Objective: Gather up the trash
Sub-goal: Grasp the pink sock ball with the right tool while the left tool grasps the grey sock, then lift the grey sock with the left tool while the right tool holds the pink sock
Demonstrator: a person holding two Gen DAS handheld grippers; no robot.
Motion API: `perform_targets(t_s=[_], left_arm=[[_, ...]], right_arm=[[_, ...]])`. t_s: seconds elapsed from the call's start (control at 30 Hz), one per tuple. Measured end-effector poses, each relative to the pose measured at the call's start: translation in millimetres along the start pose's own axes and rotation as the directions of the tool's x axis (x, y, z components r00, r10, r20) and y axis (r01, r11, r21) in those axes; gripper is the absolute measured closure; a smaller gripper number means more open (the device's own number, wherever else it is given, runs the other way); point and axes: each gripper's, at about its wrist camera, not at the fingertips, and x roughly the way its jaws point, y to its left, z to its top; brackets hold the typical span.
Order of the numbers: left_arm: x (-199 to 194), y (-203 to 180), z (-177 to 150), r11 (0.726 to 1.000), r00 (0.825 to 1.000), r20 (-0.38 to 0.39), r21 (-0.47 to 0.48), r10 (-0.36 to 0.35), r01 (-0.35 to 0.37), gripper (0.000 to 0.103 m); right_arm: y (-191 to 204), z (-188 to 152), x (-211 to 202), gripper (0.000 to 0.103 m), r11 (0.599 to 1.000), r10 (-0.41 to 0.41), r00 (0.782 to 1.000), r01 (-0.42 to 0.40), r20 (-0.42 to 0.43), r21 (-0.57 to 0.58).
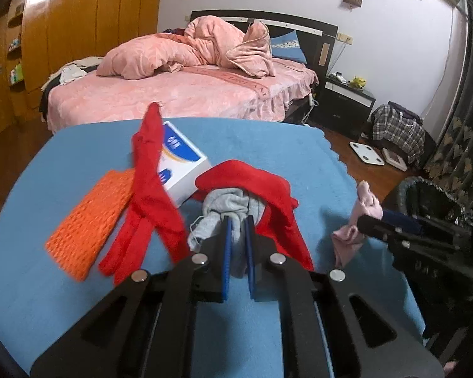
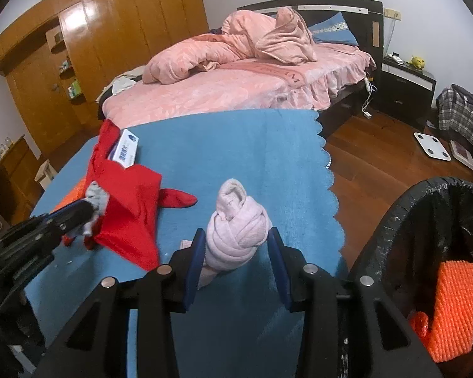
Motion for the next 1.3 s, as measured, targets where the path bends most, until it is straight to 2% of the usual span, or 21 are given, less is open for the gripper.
perform_targets(t_s=[0.17, 0.27, 0.33, 0.43, 0.5, 0.57, 0.6, 0.7, 0.73, 0.8, 0.93, 1.1, 1.3], left_arm=[[-13.0, 9.6, -21.7, 0.999, 0.999, -0.043, -0.033, 0.02, -0.022, 0.094], [-11.6, 17.0, -28.6, 0.998, 0.998, -0.066, -0.054, 0.017, -0.021, 0.077], [-13.1, 20.4, -28.4, 0.998, 0.998, -0.055, -0.061, 0.029, -0.033, 0.053], [-13.0, 22.1, -21.9, 0.997, 0.999, -0.033, -0.06, 0.038, -0.04, 0.046], [-5.5, 22.9, -17.2, 0.998, 0.999, -0.042, -0.052, 0.031, -0.033, 0.047], [2.3, 21.7, -15.6, 0.999, 0.998, -0.057, -0.044, 0.015, -0.017, 0.055], [6.6, 22.2, -17.0, 0.999, 0.998, -0.069, -0.042, -0.002, -0.001, 0.068], [10.3, 20.1, -18.3, 0.999, 0.998, -0.062, -0.035, -0.011, 0.009, 0.072], [8.8, 20.7, -18.5, 0.999, 0.998, -0.056, -0.037, -0.009, 0.007, 0.084], [2.9, 25.3, -18.9, 0.998, 0.999, -0.043, -0.062, -0.012, 0.009, 0.087], [-19.4, 31.4, -20.9, 0.996, 1.0, 0.008, -0.092, 0.01, -0.009, 0.089], [-41.4, 41.9, -26.1, 0.988, 0.996, 0.036, -0.13, 0.085, -0.079, 0.089], [-32.9, 57.0, -38.6, 0.982, 0.997, -0.041, -0.177, 0.06, -0.066, 0.083]], right_arm=[[8.2, -7.4, -1.7, 0.063, 0.999, 0.014, 1.0, -0.015, -0.015, -0.029], [10.2, -12.2, 1.5, 0.063, 0.999, 0.014, 0.999, -0.015, -0.03, -0.032], [9.8, -14.3, 2.0, 0.063, 0.999, 0.013, 0.999, -0.014, -0.035, -0.034], [8.9, -14.1, 2.0, 0.063, 0.999, 0.011, 0.999, -0.012, -0.038, -0.03], [8.2, -13.8, 2.3, 0.063, 1.0, 0.011, 0.999, -0.012, -0.039, -0.027], [8.3, -13.5, 2.2, 0.063, 0.999, 0.01, 0.999, -0.011, -0.039, -0.031], [8.3, -13.4, 2.7, 0.063, 0.999, 0.01, 0.999, -0.011, -0.04, -0.032], [8.2, -13.6, 2.5, 0.063, 0.999, 0.01, 0.999, -0.012, -0.04, -0.033], [7.6, -13.3, 2.4, 0.063, 0.999, 0.01, 0.999, -0.011, -0.04, -0.033], [8.0, -13.6, 1.9, 0.063, 0.999, 0.012, 0.999, -0.013, -0.039, -0.031], [11.0, -11.9, -2.8, 0.063, 0.999, 0.021, 0.999, -0.022, -0.024, -0.037], [17.9, -11.7, -5.6, 0.063, 0.998, 0.034, 0.999, -0.035, -0.022, -0.048], [24.3, -18.2, -2.2, 0.063, 0.998, 0.034, 0.998, -0.037, -0.046, -0.06]])
